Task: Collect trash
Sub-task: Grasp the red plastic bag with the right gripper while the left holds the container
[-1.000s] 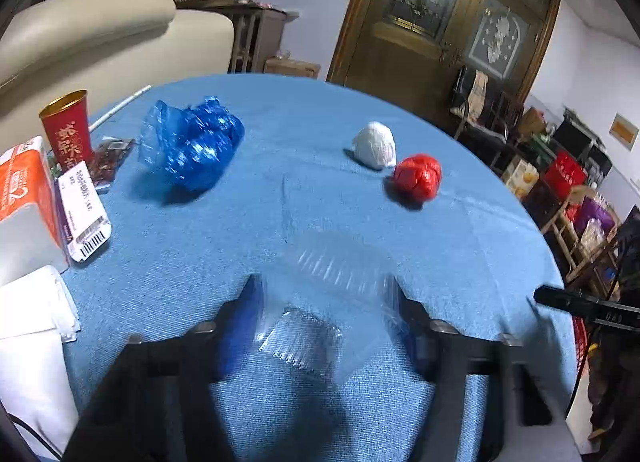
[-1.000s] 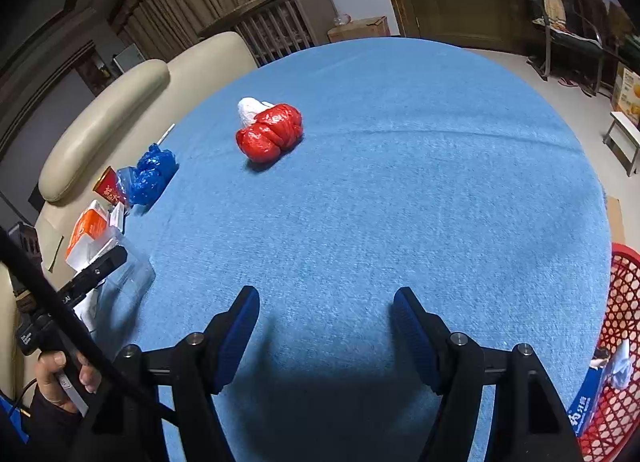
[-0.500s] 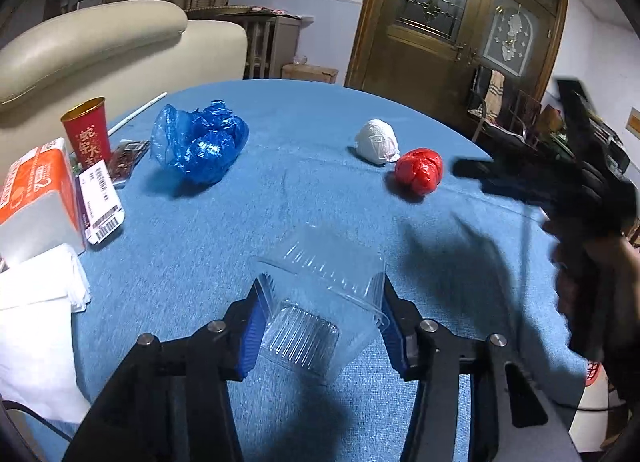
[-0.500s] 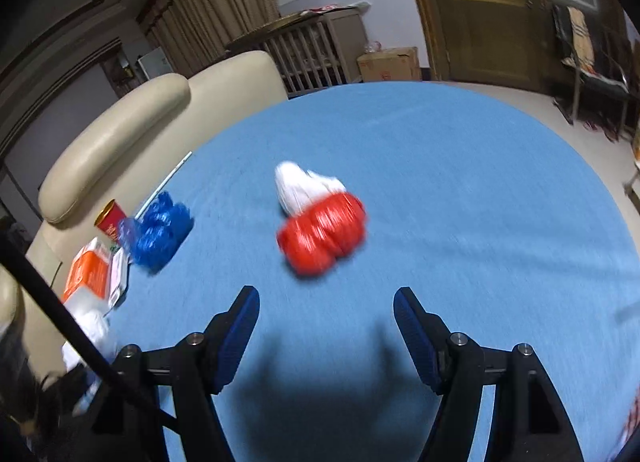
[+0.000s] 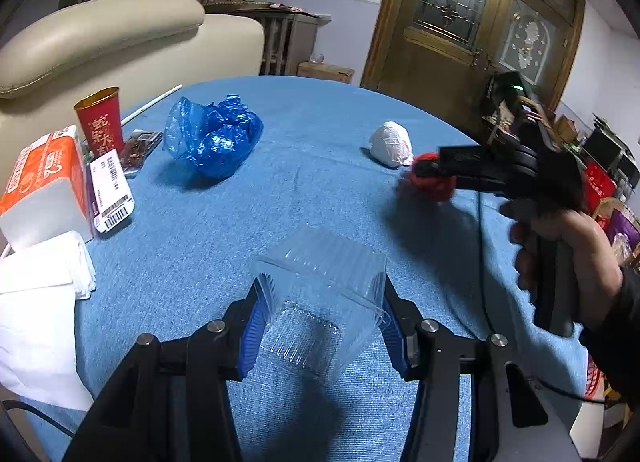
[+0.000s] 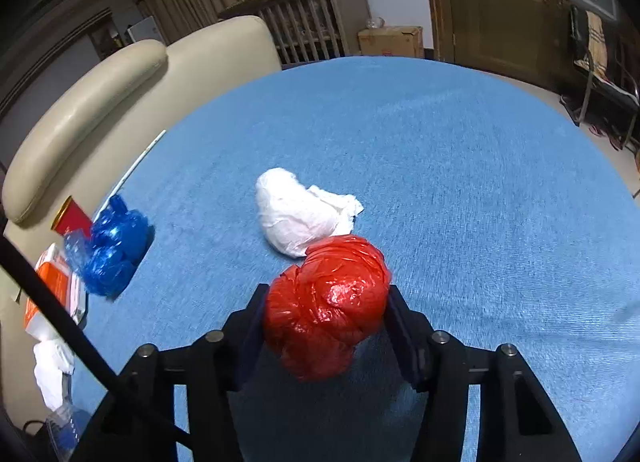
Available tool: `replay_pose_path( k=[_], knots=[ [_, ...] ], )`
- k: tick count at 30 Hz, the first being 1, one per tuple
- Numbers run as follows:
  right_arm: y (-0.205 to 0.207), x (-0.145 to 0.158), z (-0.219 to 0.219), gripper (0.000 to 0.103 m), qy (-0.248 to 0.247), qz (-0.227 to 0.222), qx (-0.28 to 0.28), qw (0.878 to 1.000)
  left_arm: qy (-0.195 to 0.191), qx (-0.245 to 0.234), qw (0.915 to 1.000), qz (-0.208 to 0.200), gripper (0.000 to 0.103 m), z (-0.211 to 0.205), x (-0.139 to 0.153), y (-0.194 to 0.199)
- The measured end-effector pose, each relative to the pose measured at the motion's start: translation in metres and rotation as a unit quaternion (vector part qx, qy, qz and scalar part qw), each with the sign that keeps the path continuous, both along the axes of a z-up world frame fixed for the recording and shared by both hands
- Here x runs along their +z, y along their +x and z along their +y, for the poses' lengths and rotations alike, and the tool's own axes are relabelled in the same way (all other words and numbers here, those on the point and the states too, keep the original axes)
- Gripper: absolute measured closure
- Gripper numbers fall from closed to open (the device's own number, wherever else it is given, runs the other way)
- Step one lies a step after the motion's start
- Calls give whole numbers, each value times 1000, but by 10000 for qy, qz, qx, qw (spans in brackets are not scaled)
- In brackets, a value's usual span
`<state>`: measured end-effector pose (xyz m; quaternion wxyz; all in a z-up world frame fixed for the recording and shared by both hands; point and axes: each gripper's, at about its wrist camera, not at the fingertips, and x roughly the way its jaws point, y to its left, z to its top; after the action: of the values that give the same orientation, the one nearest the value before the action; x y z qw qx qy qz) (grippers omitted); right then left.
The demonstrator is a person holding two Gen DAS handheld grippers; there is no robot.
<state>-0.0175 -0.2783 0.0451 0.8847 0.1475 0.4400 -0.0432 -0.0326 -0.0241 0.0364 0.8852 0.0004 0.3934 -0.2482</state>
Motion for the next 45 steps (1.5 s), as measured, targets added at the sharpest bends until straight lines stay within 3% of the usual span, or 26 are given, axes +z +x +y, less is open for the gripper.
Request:
replay_pose_path(
  k=[7, 20, 33, 45],
  knots=[
    [-43, 6, 4, 45, -104, -98, 34, 9999, 105, 309, 9994, 85, 50, -2, 2, -3],
    [-143, 18, -3, 44, 253, -303, -119, 9991, 287, 449, 9986, 44, 50, -7, 13, -21],
    [-212, 33, -16, 44, 431, -513, -392, 9970, 337, 273, 9990, -67, 50, -26, 25, -37],
    [-264, 32, -64, 44, 439, -544, -1100, 9915, 353, -248, 9990, -138, 50, -68, 30, -53]
  ],
)
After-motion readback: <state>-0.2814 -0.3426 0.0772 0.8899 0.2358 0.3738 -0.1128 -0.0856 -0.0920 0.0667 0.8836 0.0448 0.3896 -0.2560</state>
